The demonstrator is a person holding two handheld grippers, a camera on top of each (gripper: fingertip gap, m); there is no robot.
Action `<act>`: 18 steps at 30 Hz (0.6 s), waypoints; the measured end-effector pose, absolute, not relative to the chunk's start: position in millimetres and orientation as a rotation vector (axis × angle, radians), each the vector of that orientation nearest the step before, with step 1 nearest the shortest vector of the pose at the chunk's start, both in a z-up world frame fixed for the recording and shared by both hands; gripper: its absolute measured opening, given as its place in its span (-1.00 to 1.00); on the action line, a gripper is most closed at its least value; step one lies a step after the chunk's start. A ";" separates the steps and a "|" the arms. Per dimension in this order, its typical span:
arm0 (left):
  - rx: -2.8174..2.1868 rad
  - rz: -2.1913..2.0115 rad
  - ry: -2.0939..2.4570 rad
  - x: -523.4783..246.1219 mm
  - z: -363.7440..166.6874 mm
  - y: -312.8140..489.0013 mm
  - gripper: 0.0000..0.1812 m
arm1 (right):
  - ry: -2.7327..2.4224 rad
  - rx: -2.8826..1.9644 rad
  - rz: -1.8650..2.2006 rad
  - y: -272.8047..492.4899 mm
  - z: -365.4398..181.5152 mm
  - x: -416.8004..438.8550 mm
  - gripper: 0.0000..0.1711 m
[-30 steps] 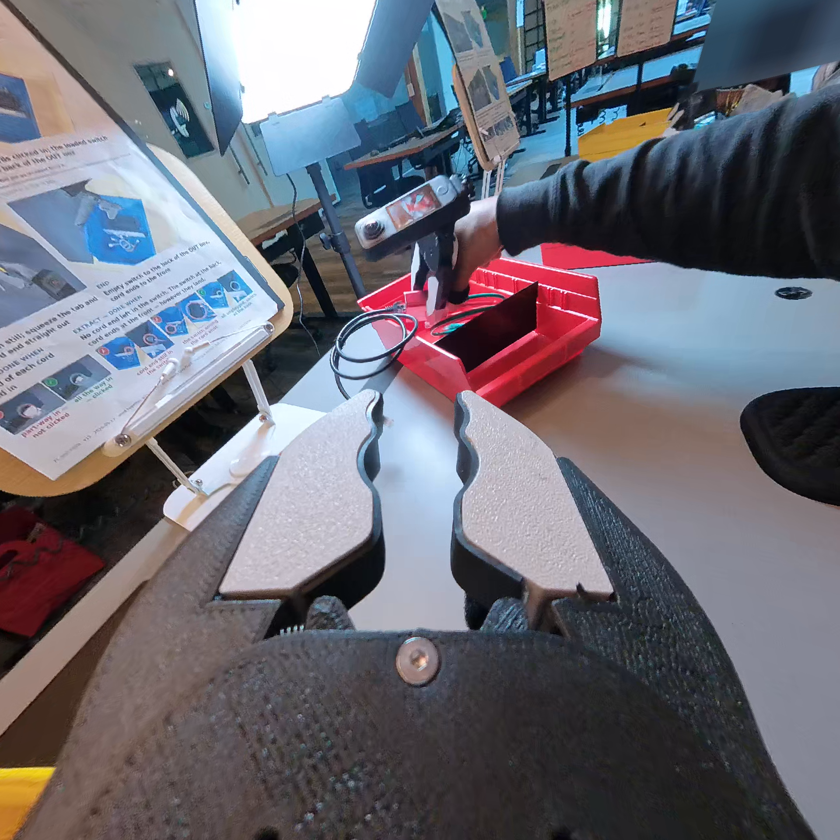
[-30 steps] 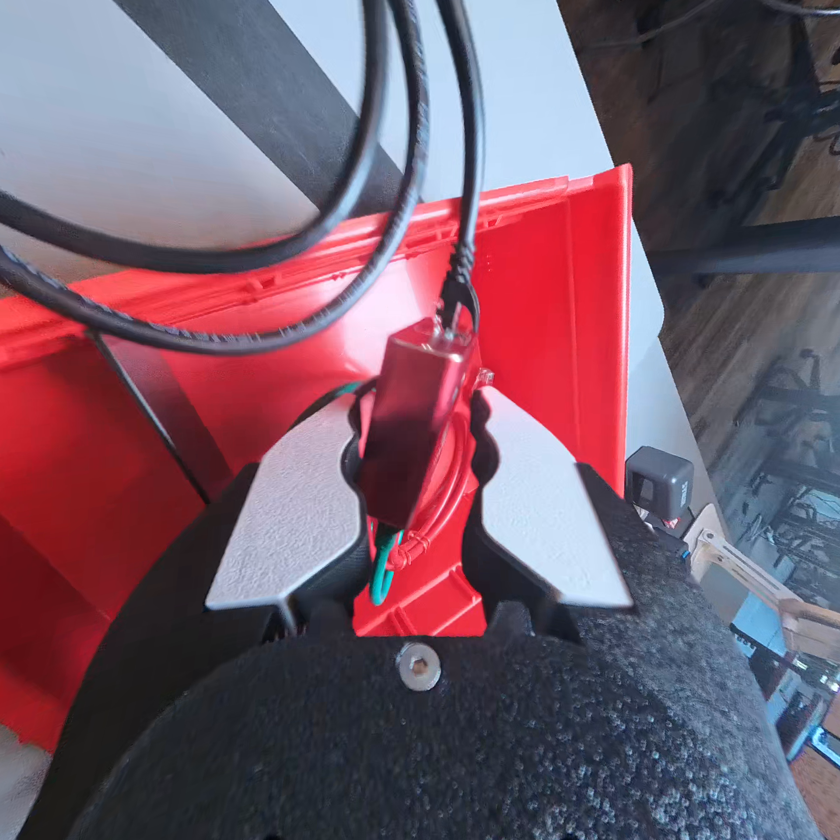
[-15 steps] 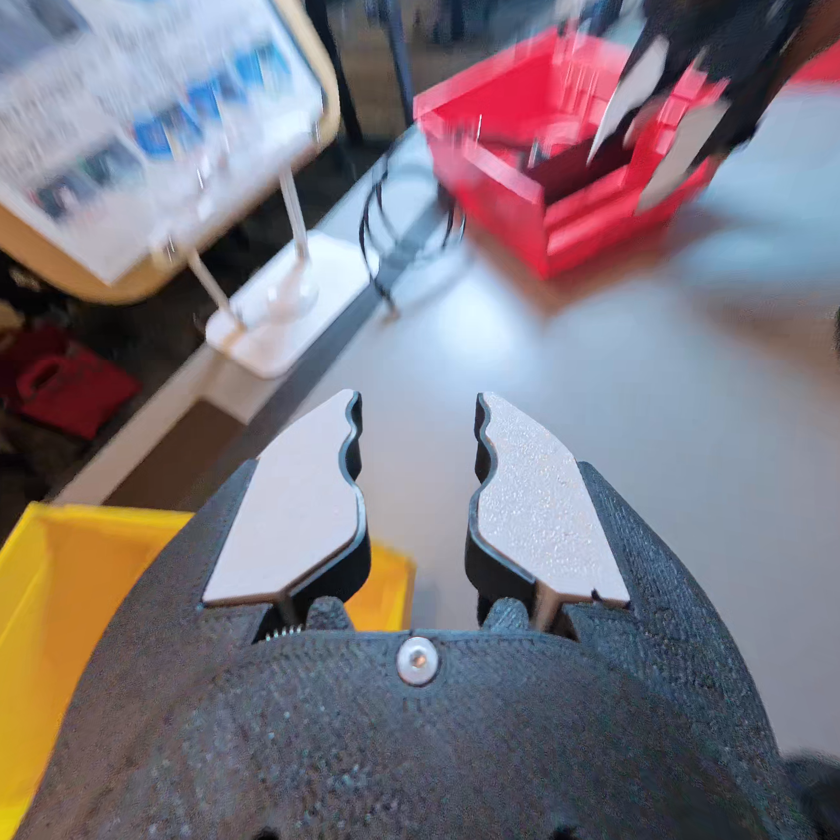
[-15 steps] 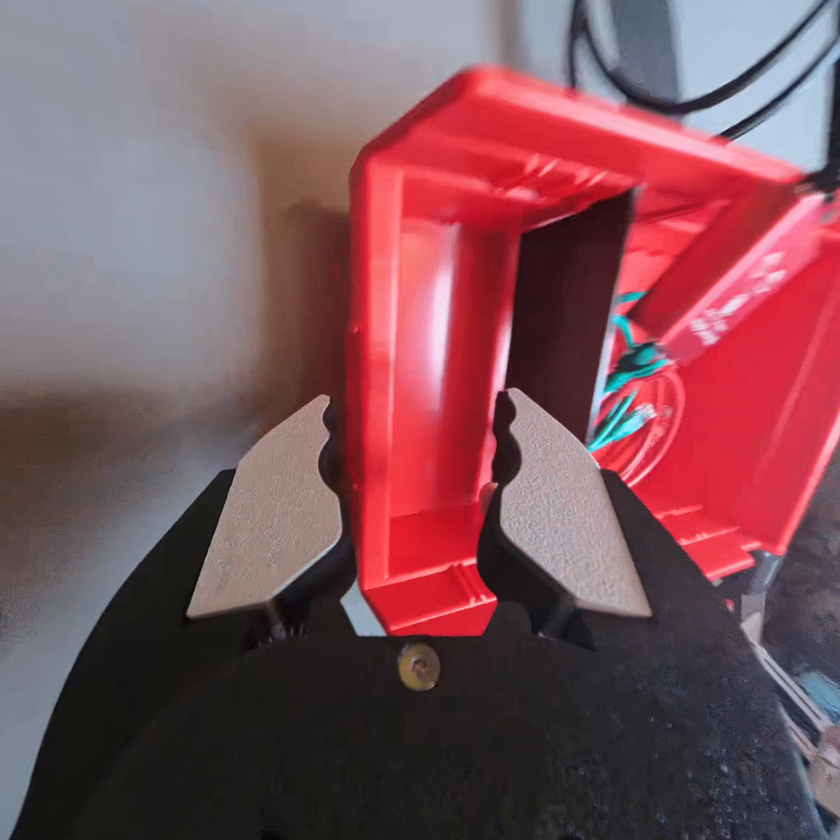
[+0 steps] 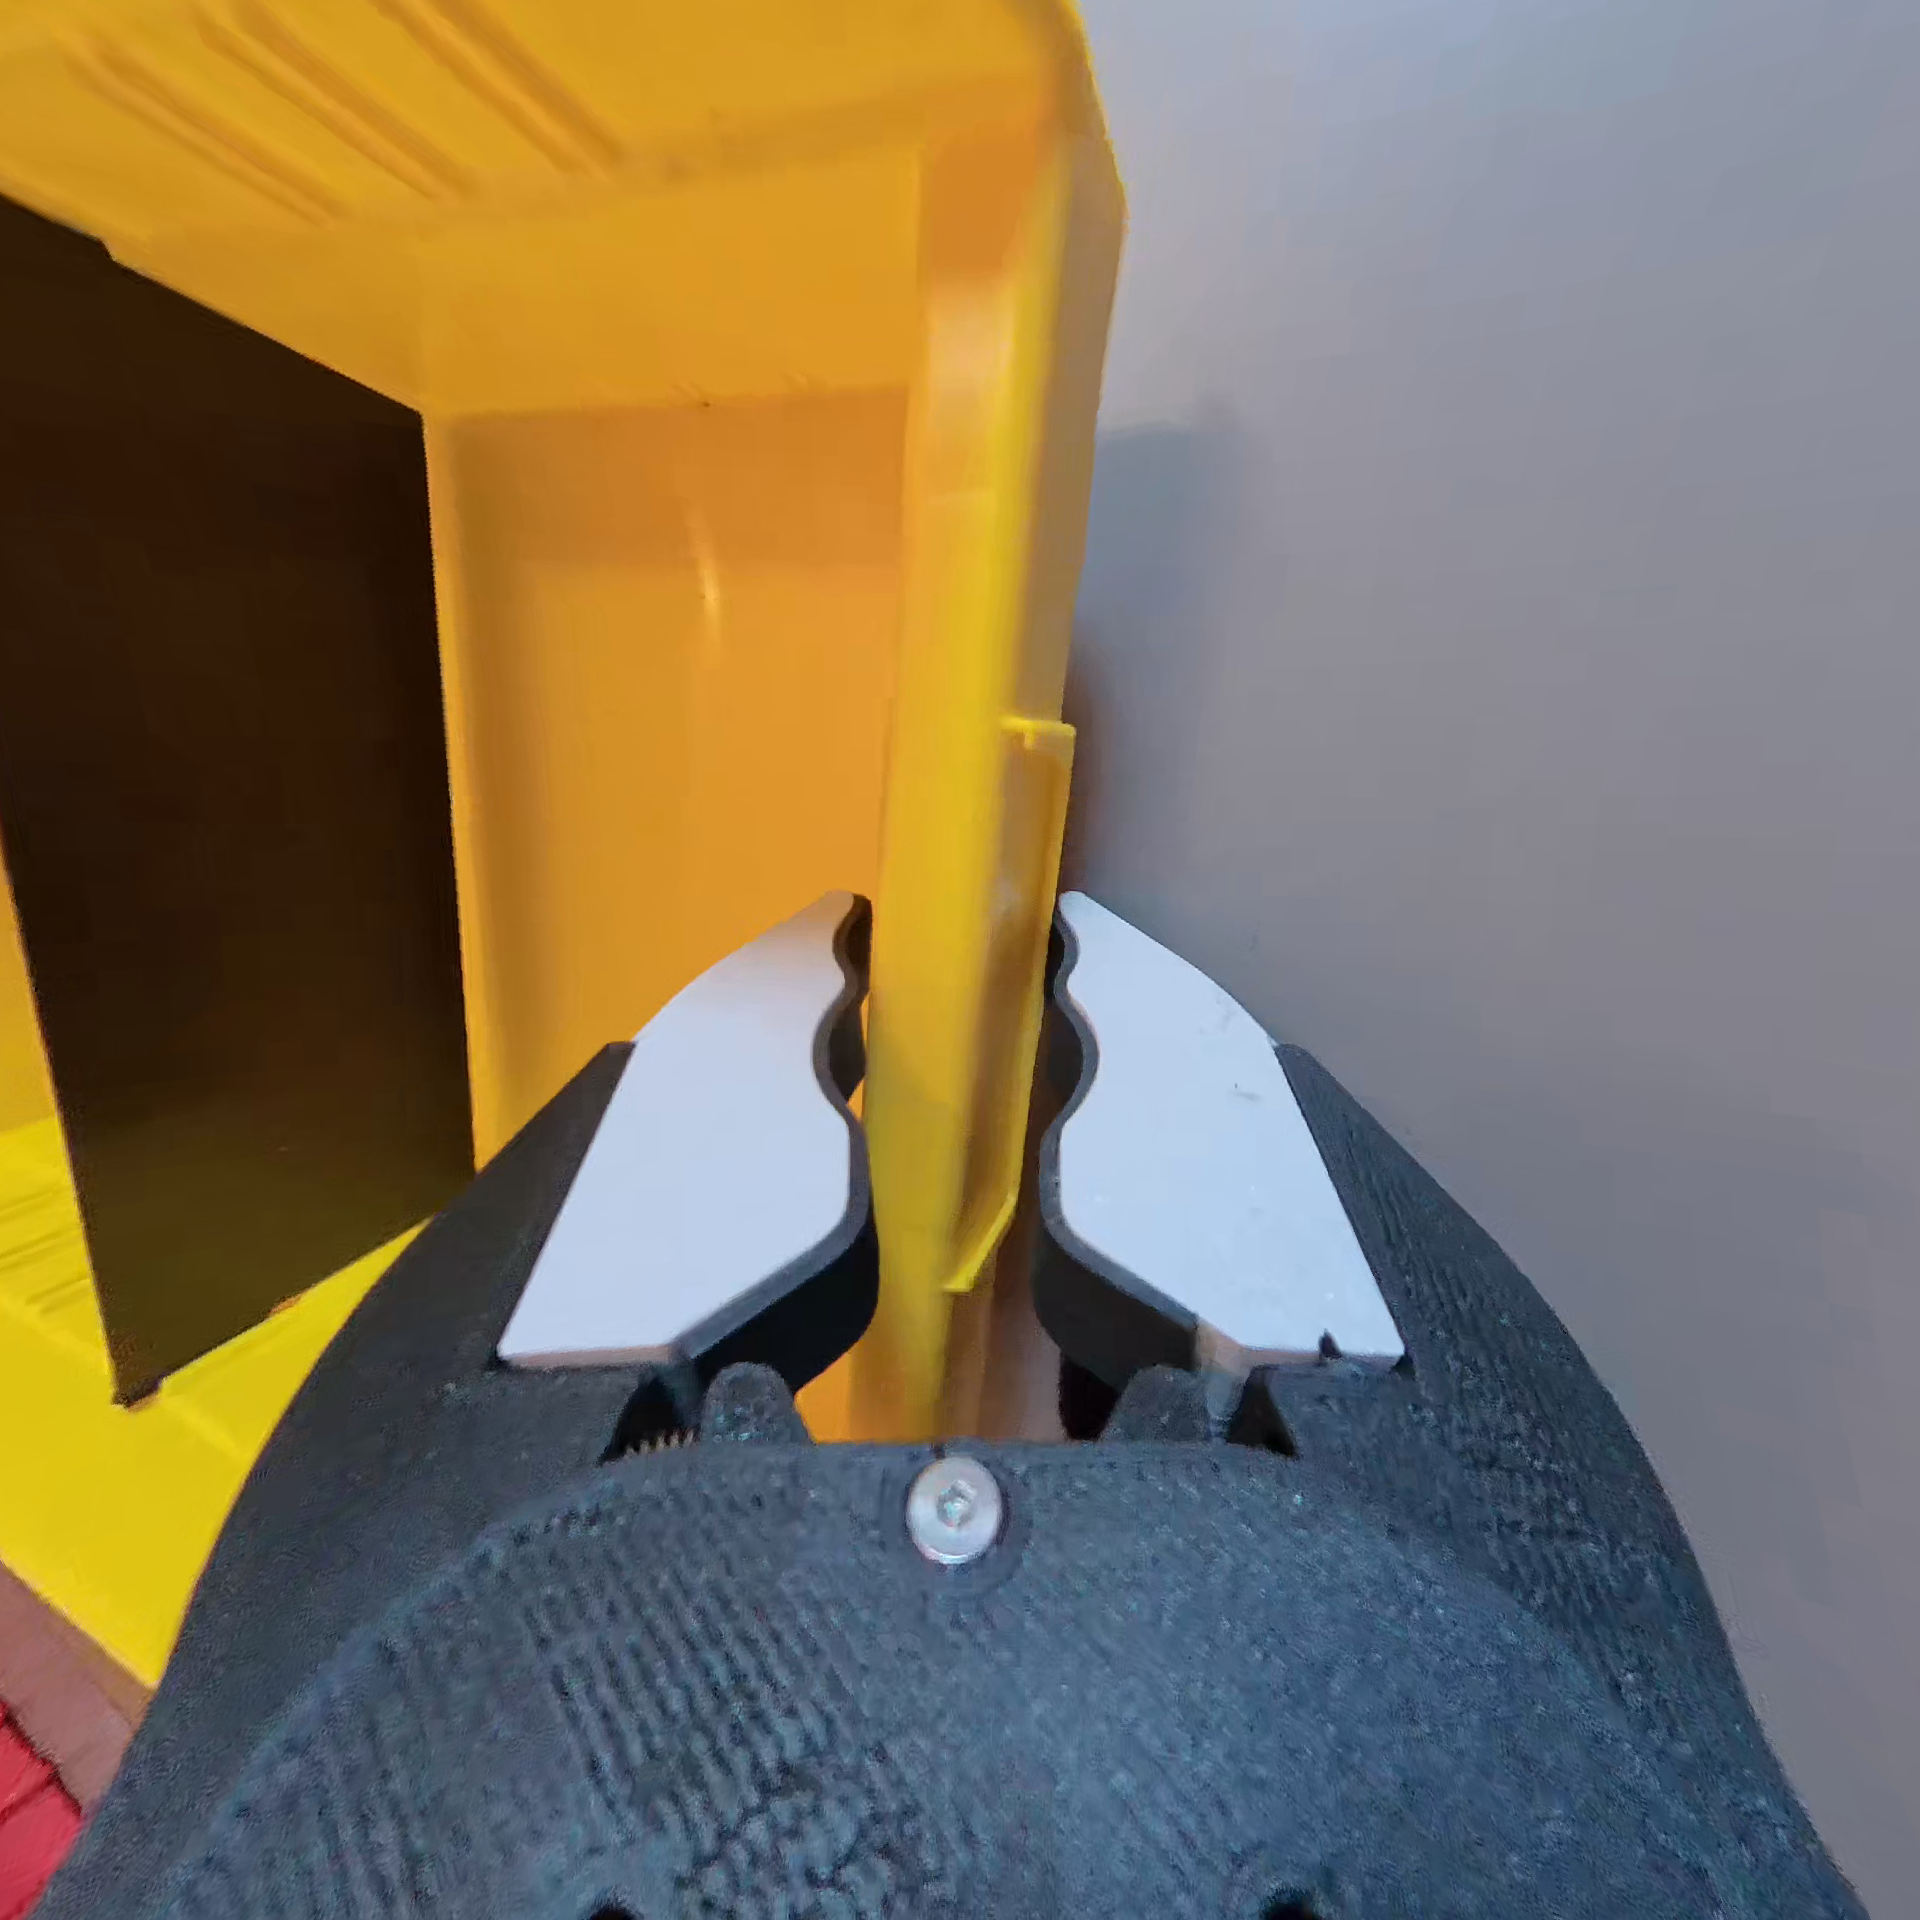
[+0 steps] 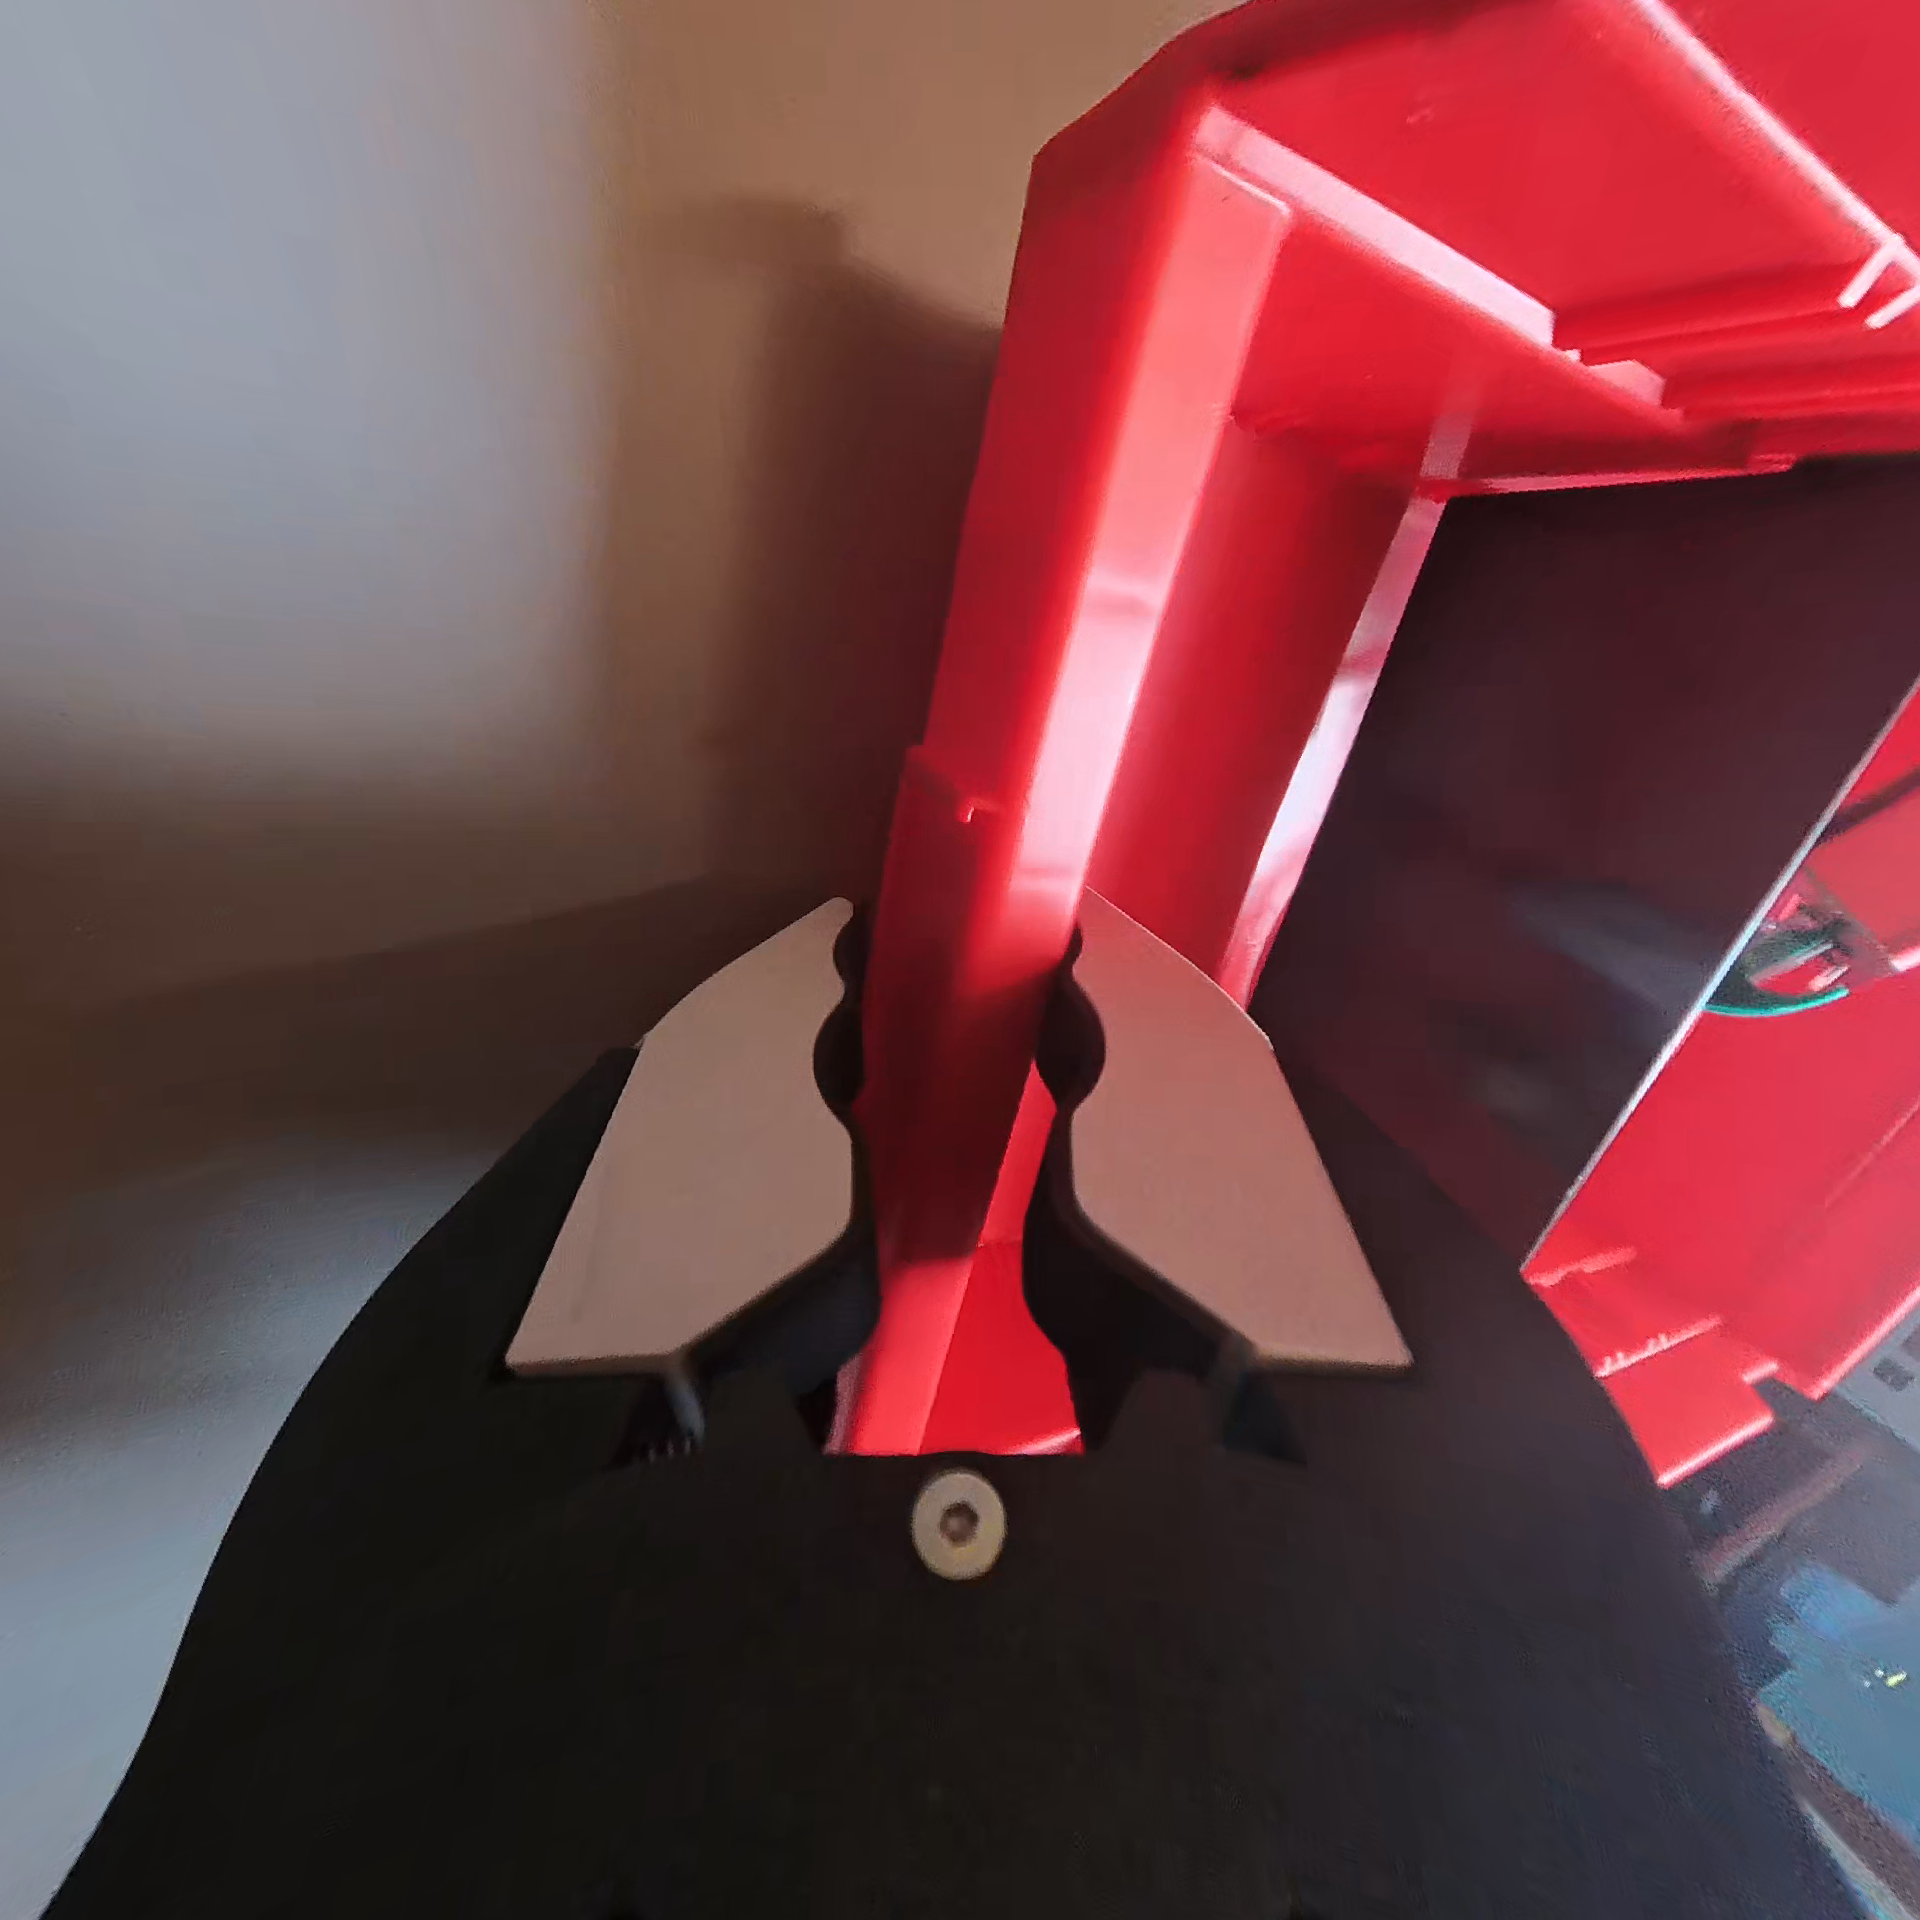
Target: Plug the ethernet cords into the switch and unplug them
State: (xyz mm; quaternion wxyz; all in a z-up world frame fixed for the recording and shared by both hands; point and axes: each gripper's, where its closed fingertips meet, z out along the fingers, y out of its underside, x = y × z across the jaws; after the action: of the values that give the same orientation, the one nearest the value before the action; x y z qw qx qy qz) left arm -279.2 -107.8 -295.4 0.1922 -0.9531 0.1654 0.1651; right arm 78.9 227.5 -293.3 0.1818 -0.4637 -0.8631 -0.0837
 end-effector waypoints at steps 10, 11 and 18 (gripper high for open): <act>-2.484 0.468 0.847 -209.7 -293.7 -55.9 -0.65 | -2.413 -1.072 -0.108 119.0 -288.9 105.5 -0.65; -2.463 0.462 0.887 -200.7 -293.6 -46.8 -0.65 | -2.407 -1.053 -0.107 112.1 -287.7 109.7 -0.65; -2.309 0.470 1.040 -173.1 -291.3 7.8 -0.64 | -2.317 -1.122 0.136 69.1 -267.8 156.3 -0.65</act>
State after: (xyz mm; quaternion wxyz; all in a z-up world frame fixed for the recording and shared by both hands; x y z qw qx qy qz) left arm -173.1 7.8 -291.3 0.2794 -0.8608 0.3878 0.1751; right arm 156.3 69.1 -267.8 0.2780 -0.4181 -0.8633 0.0506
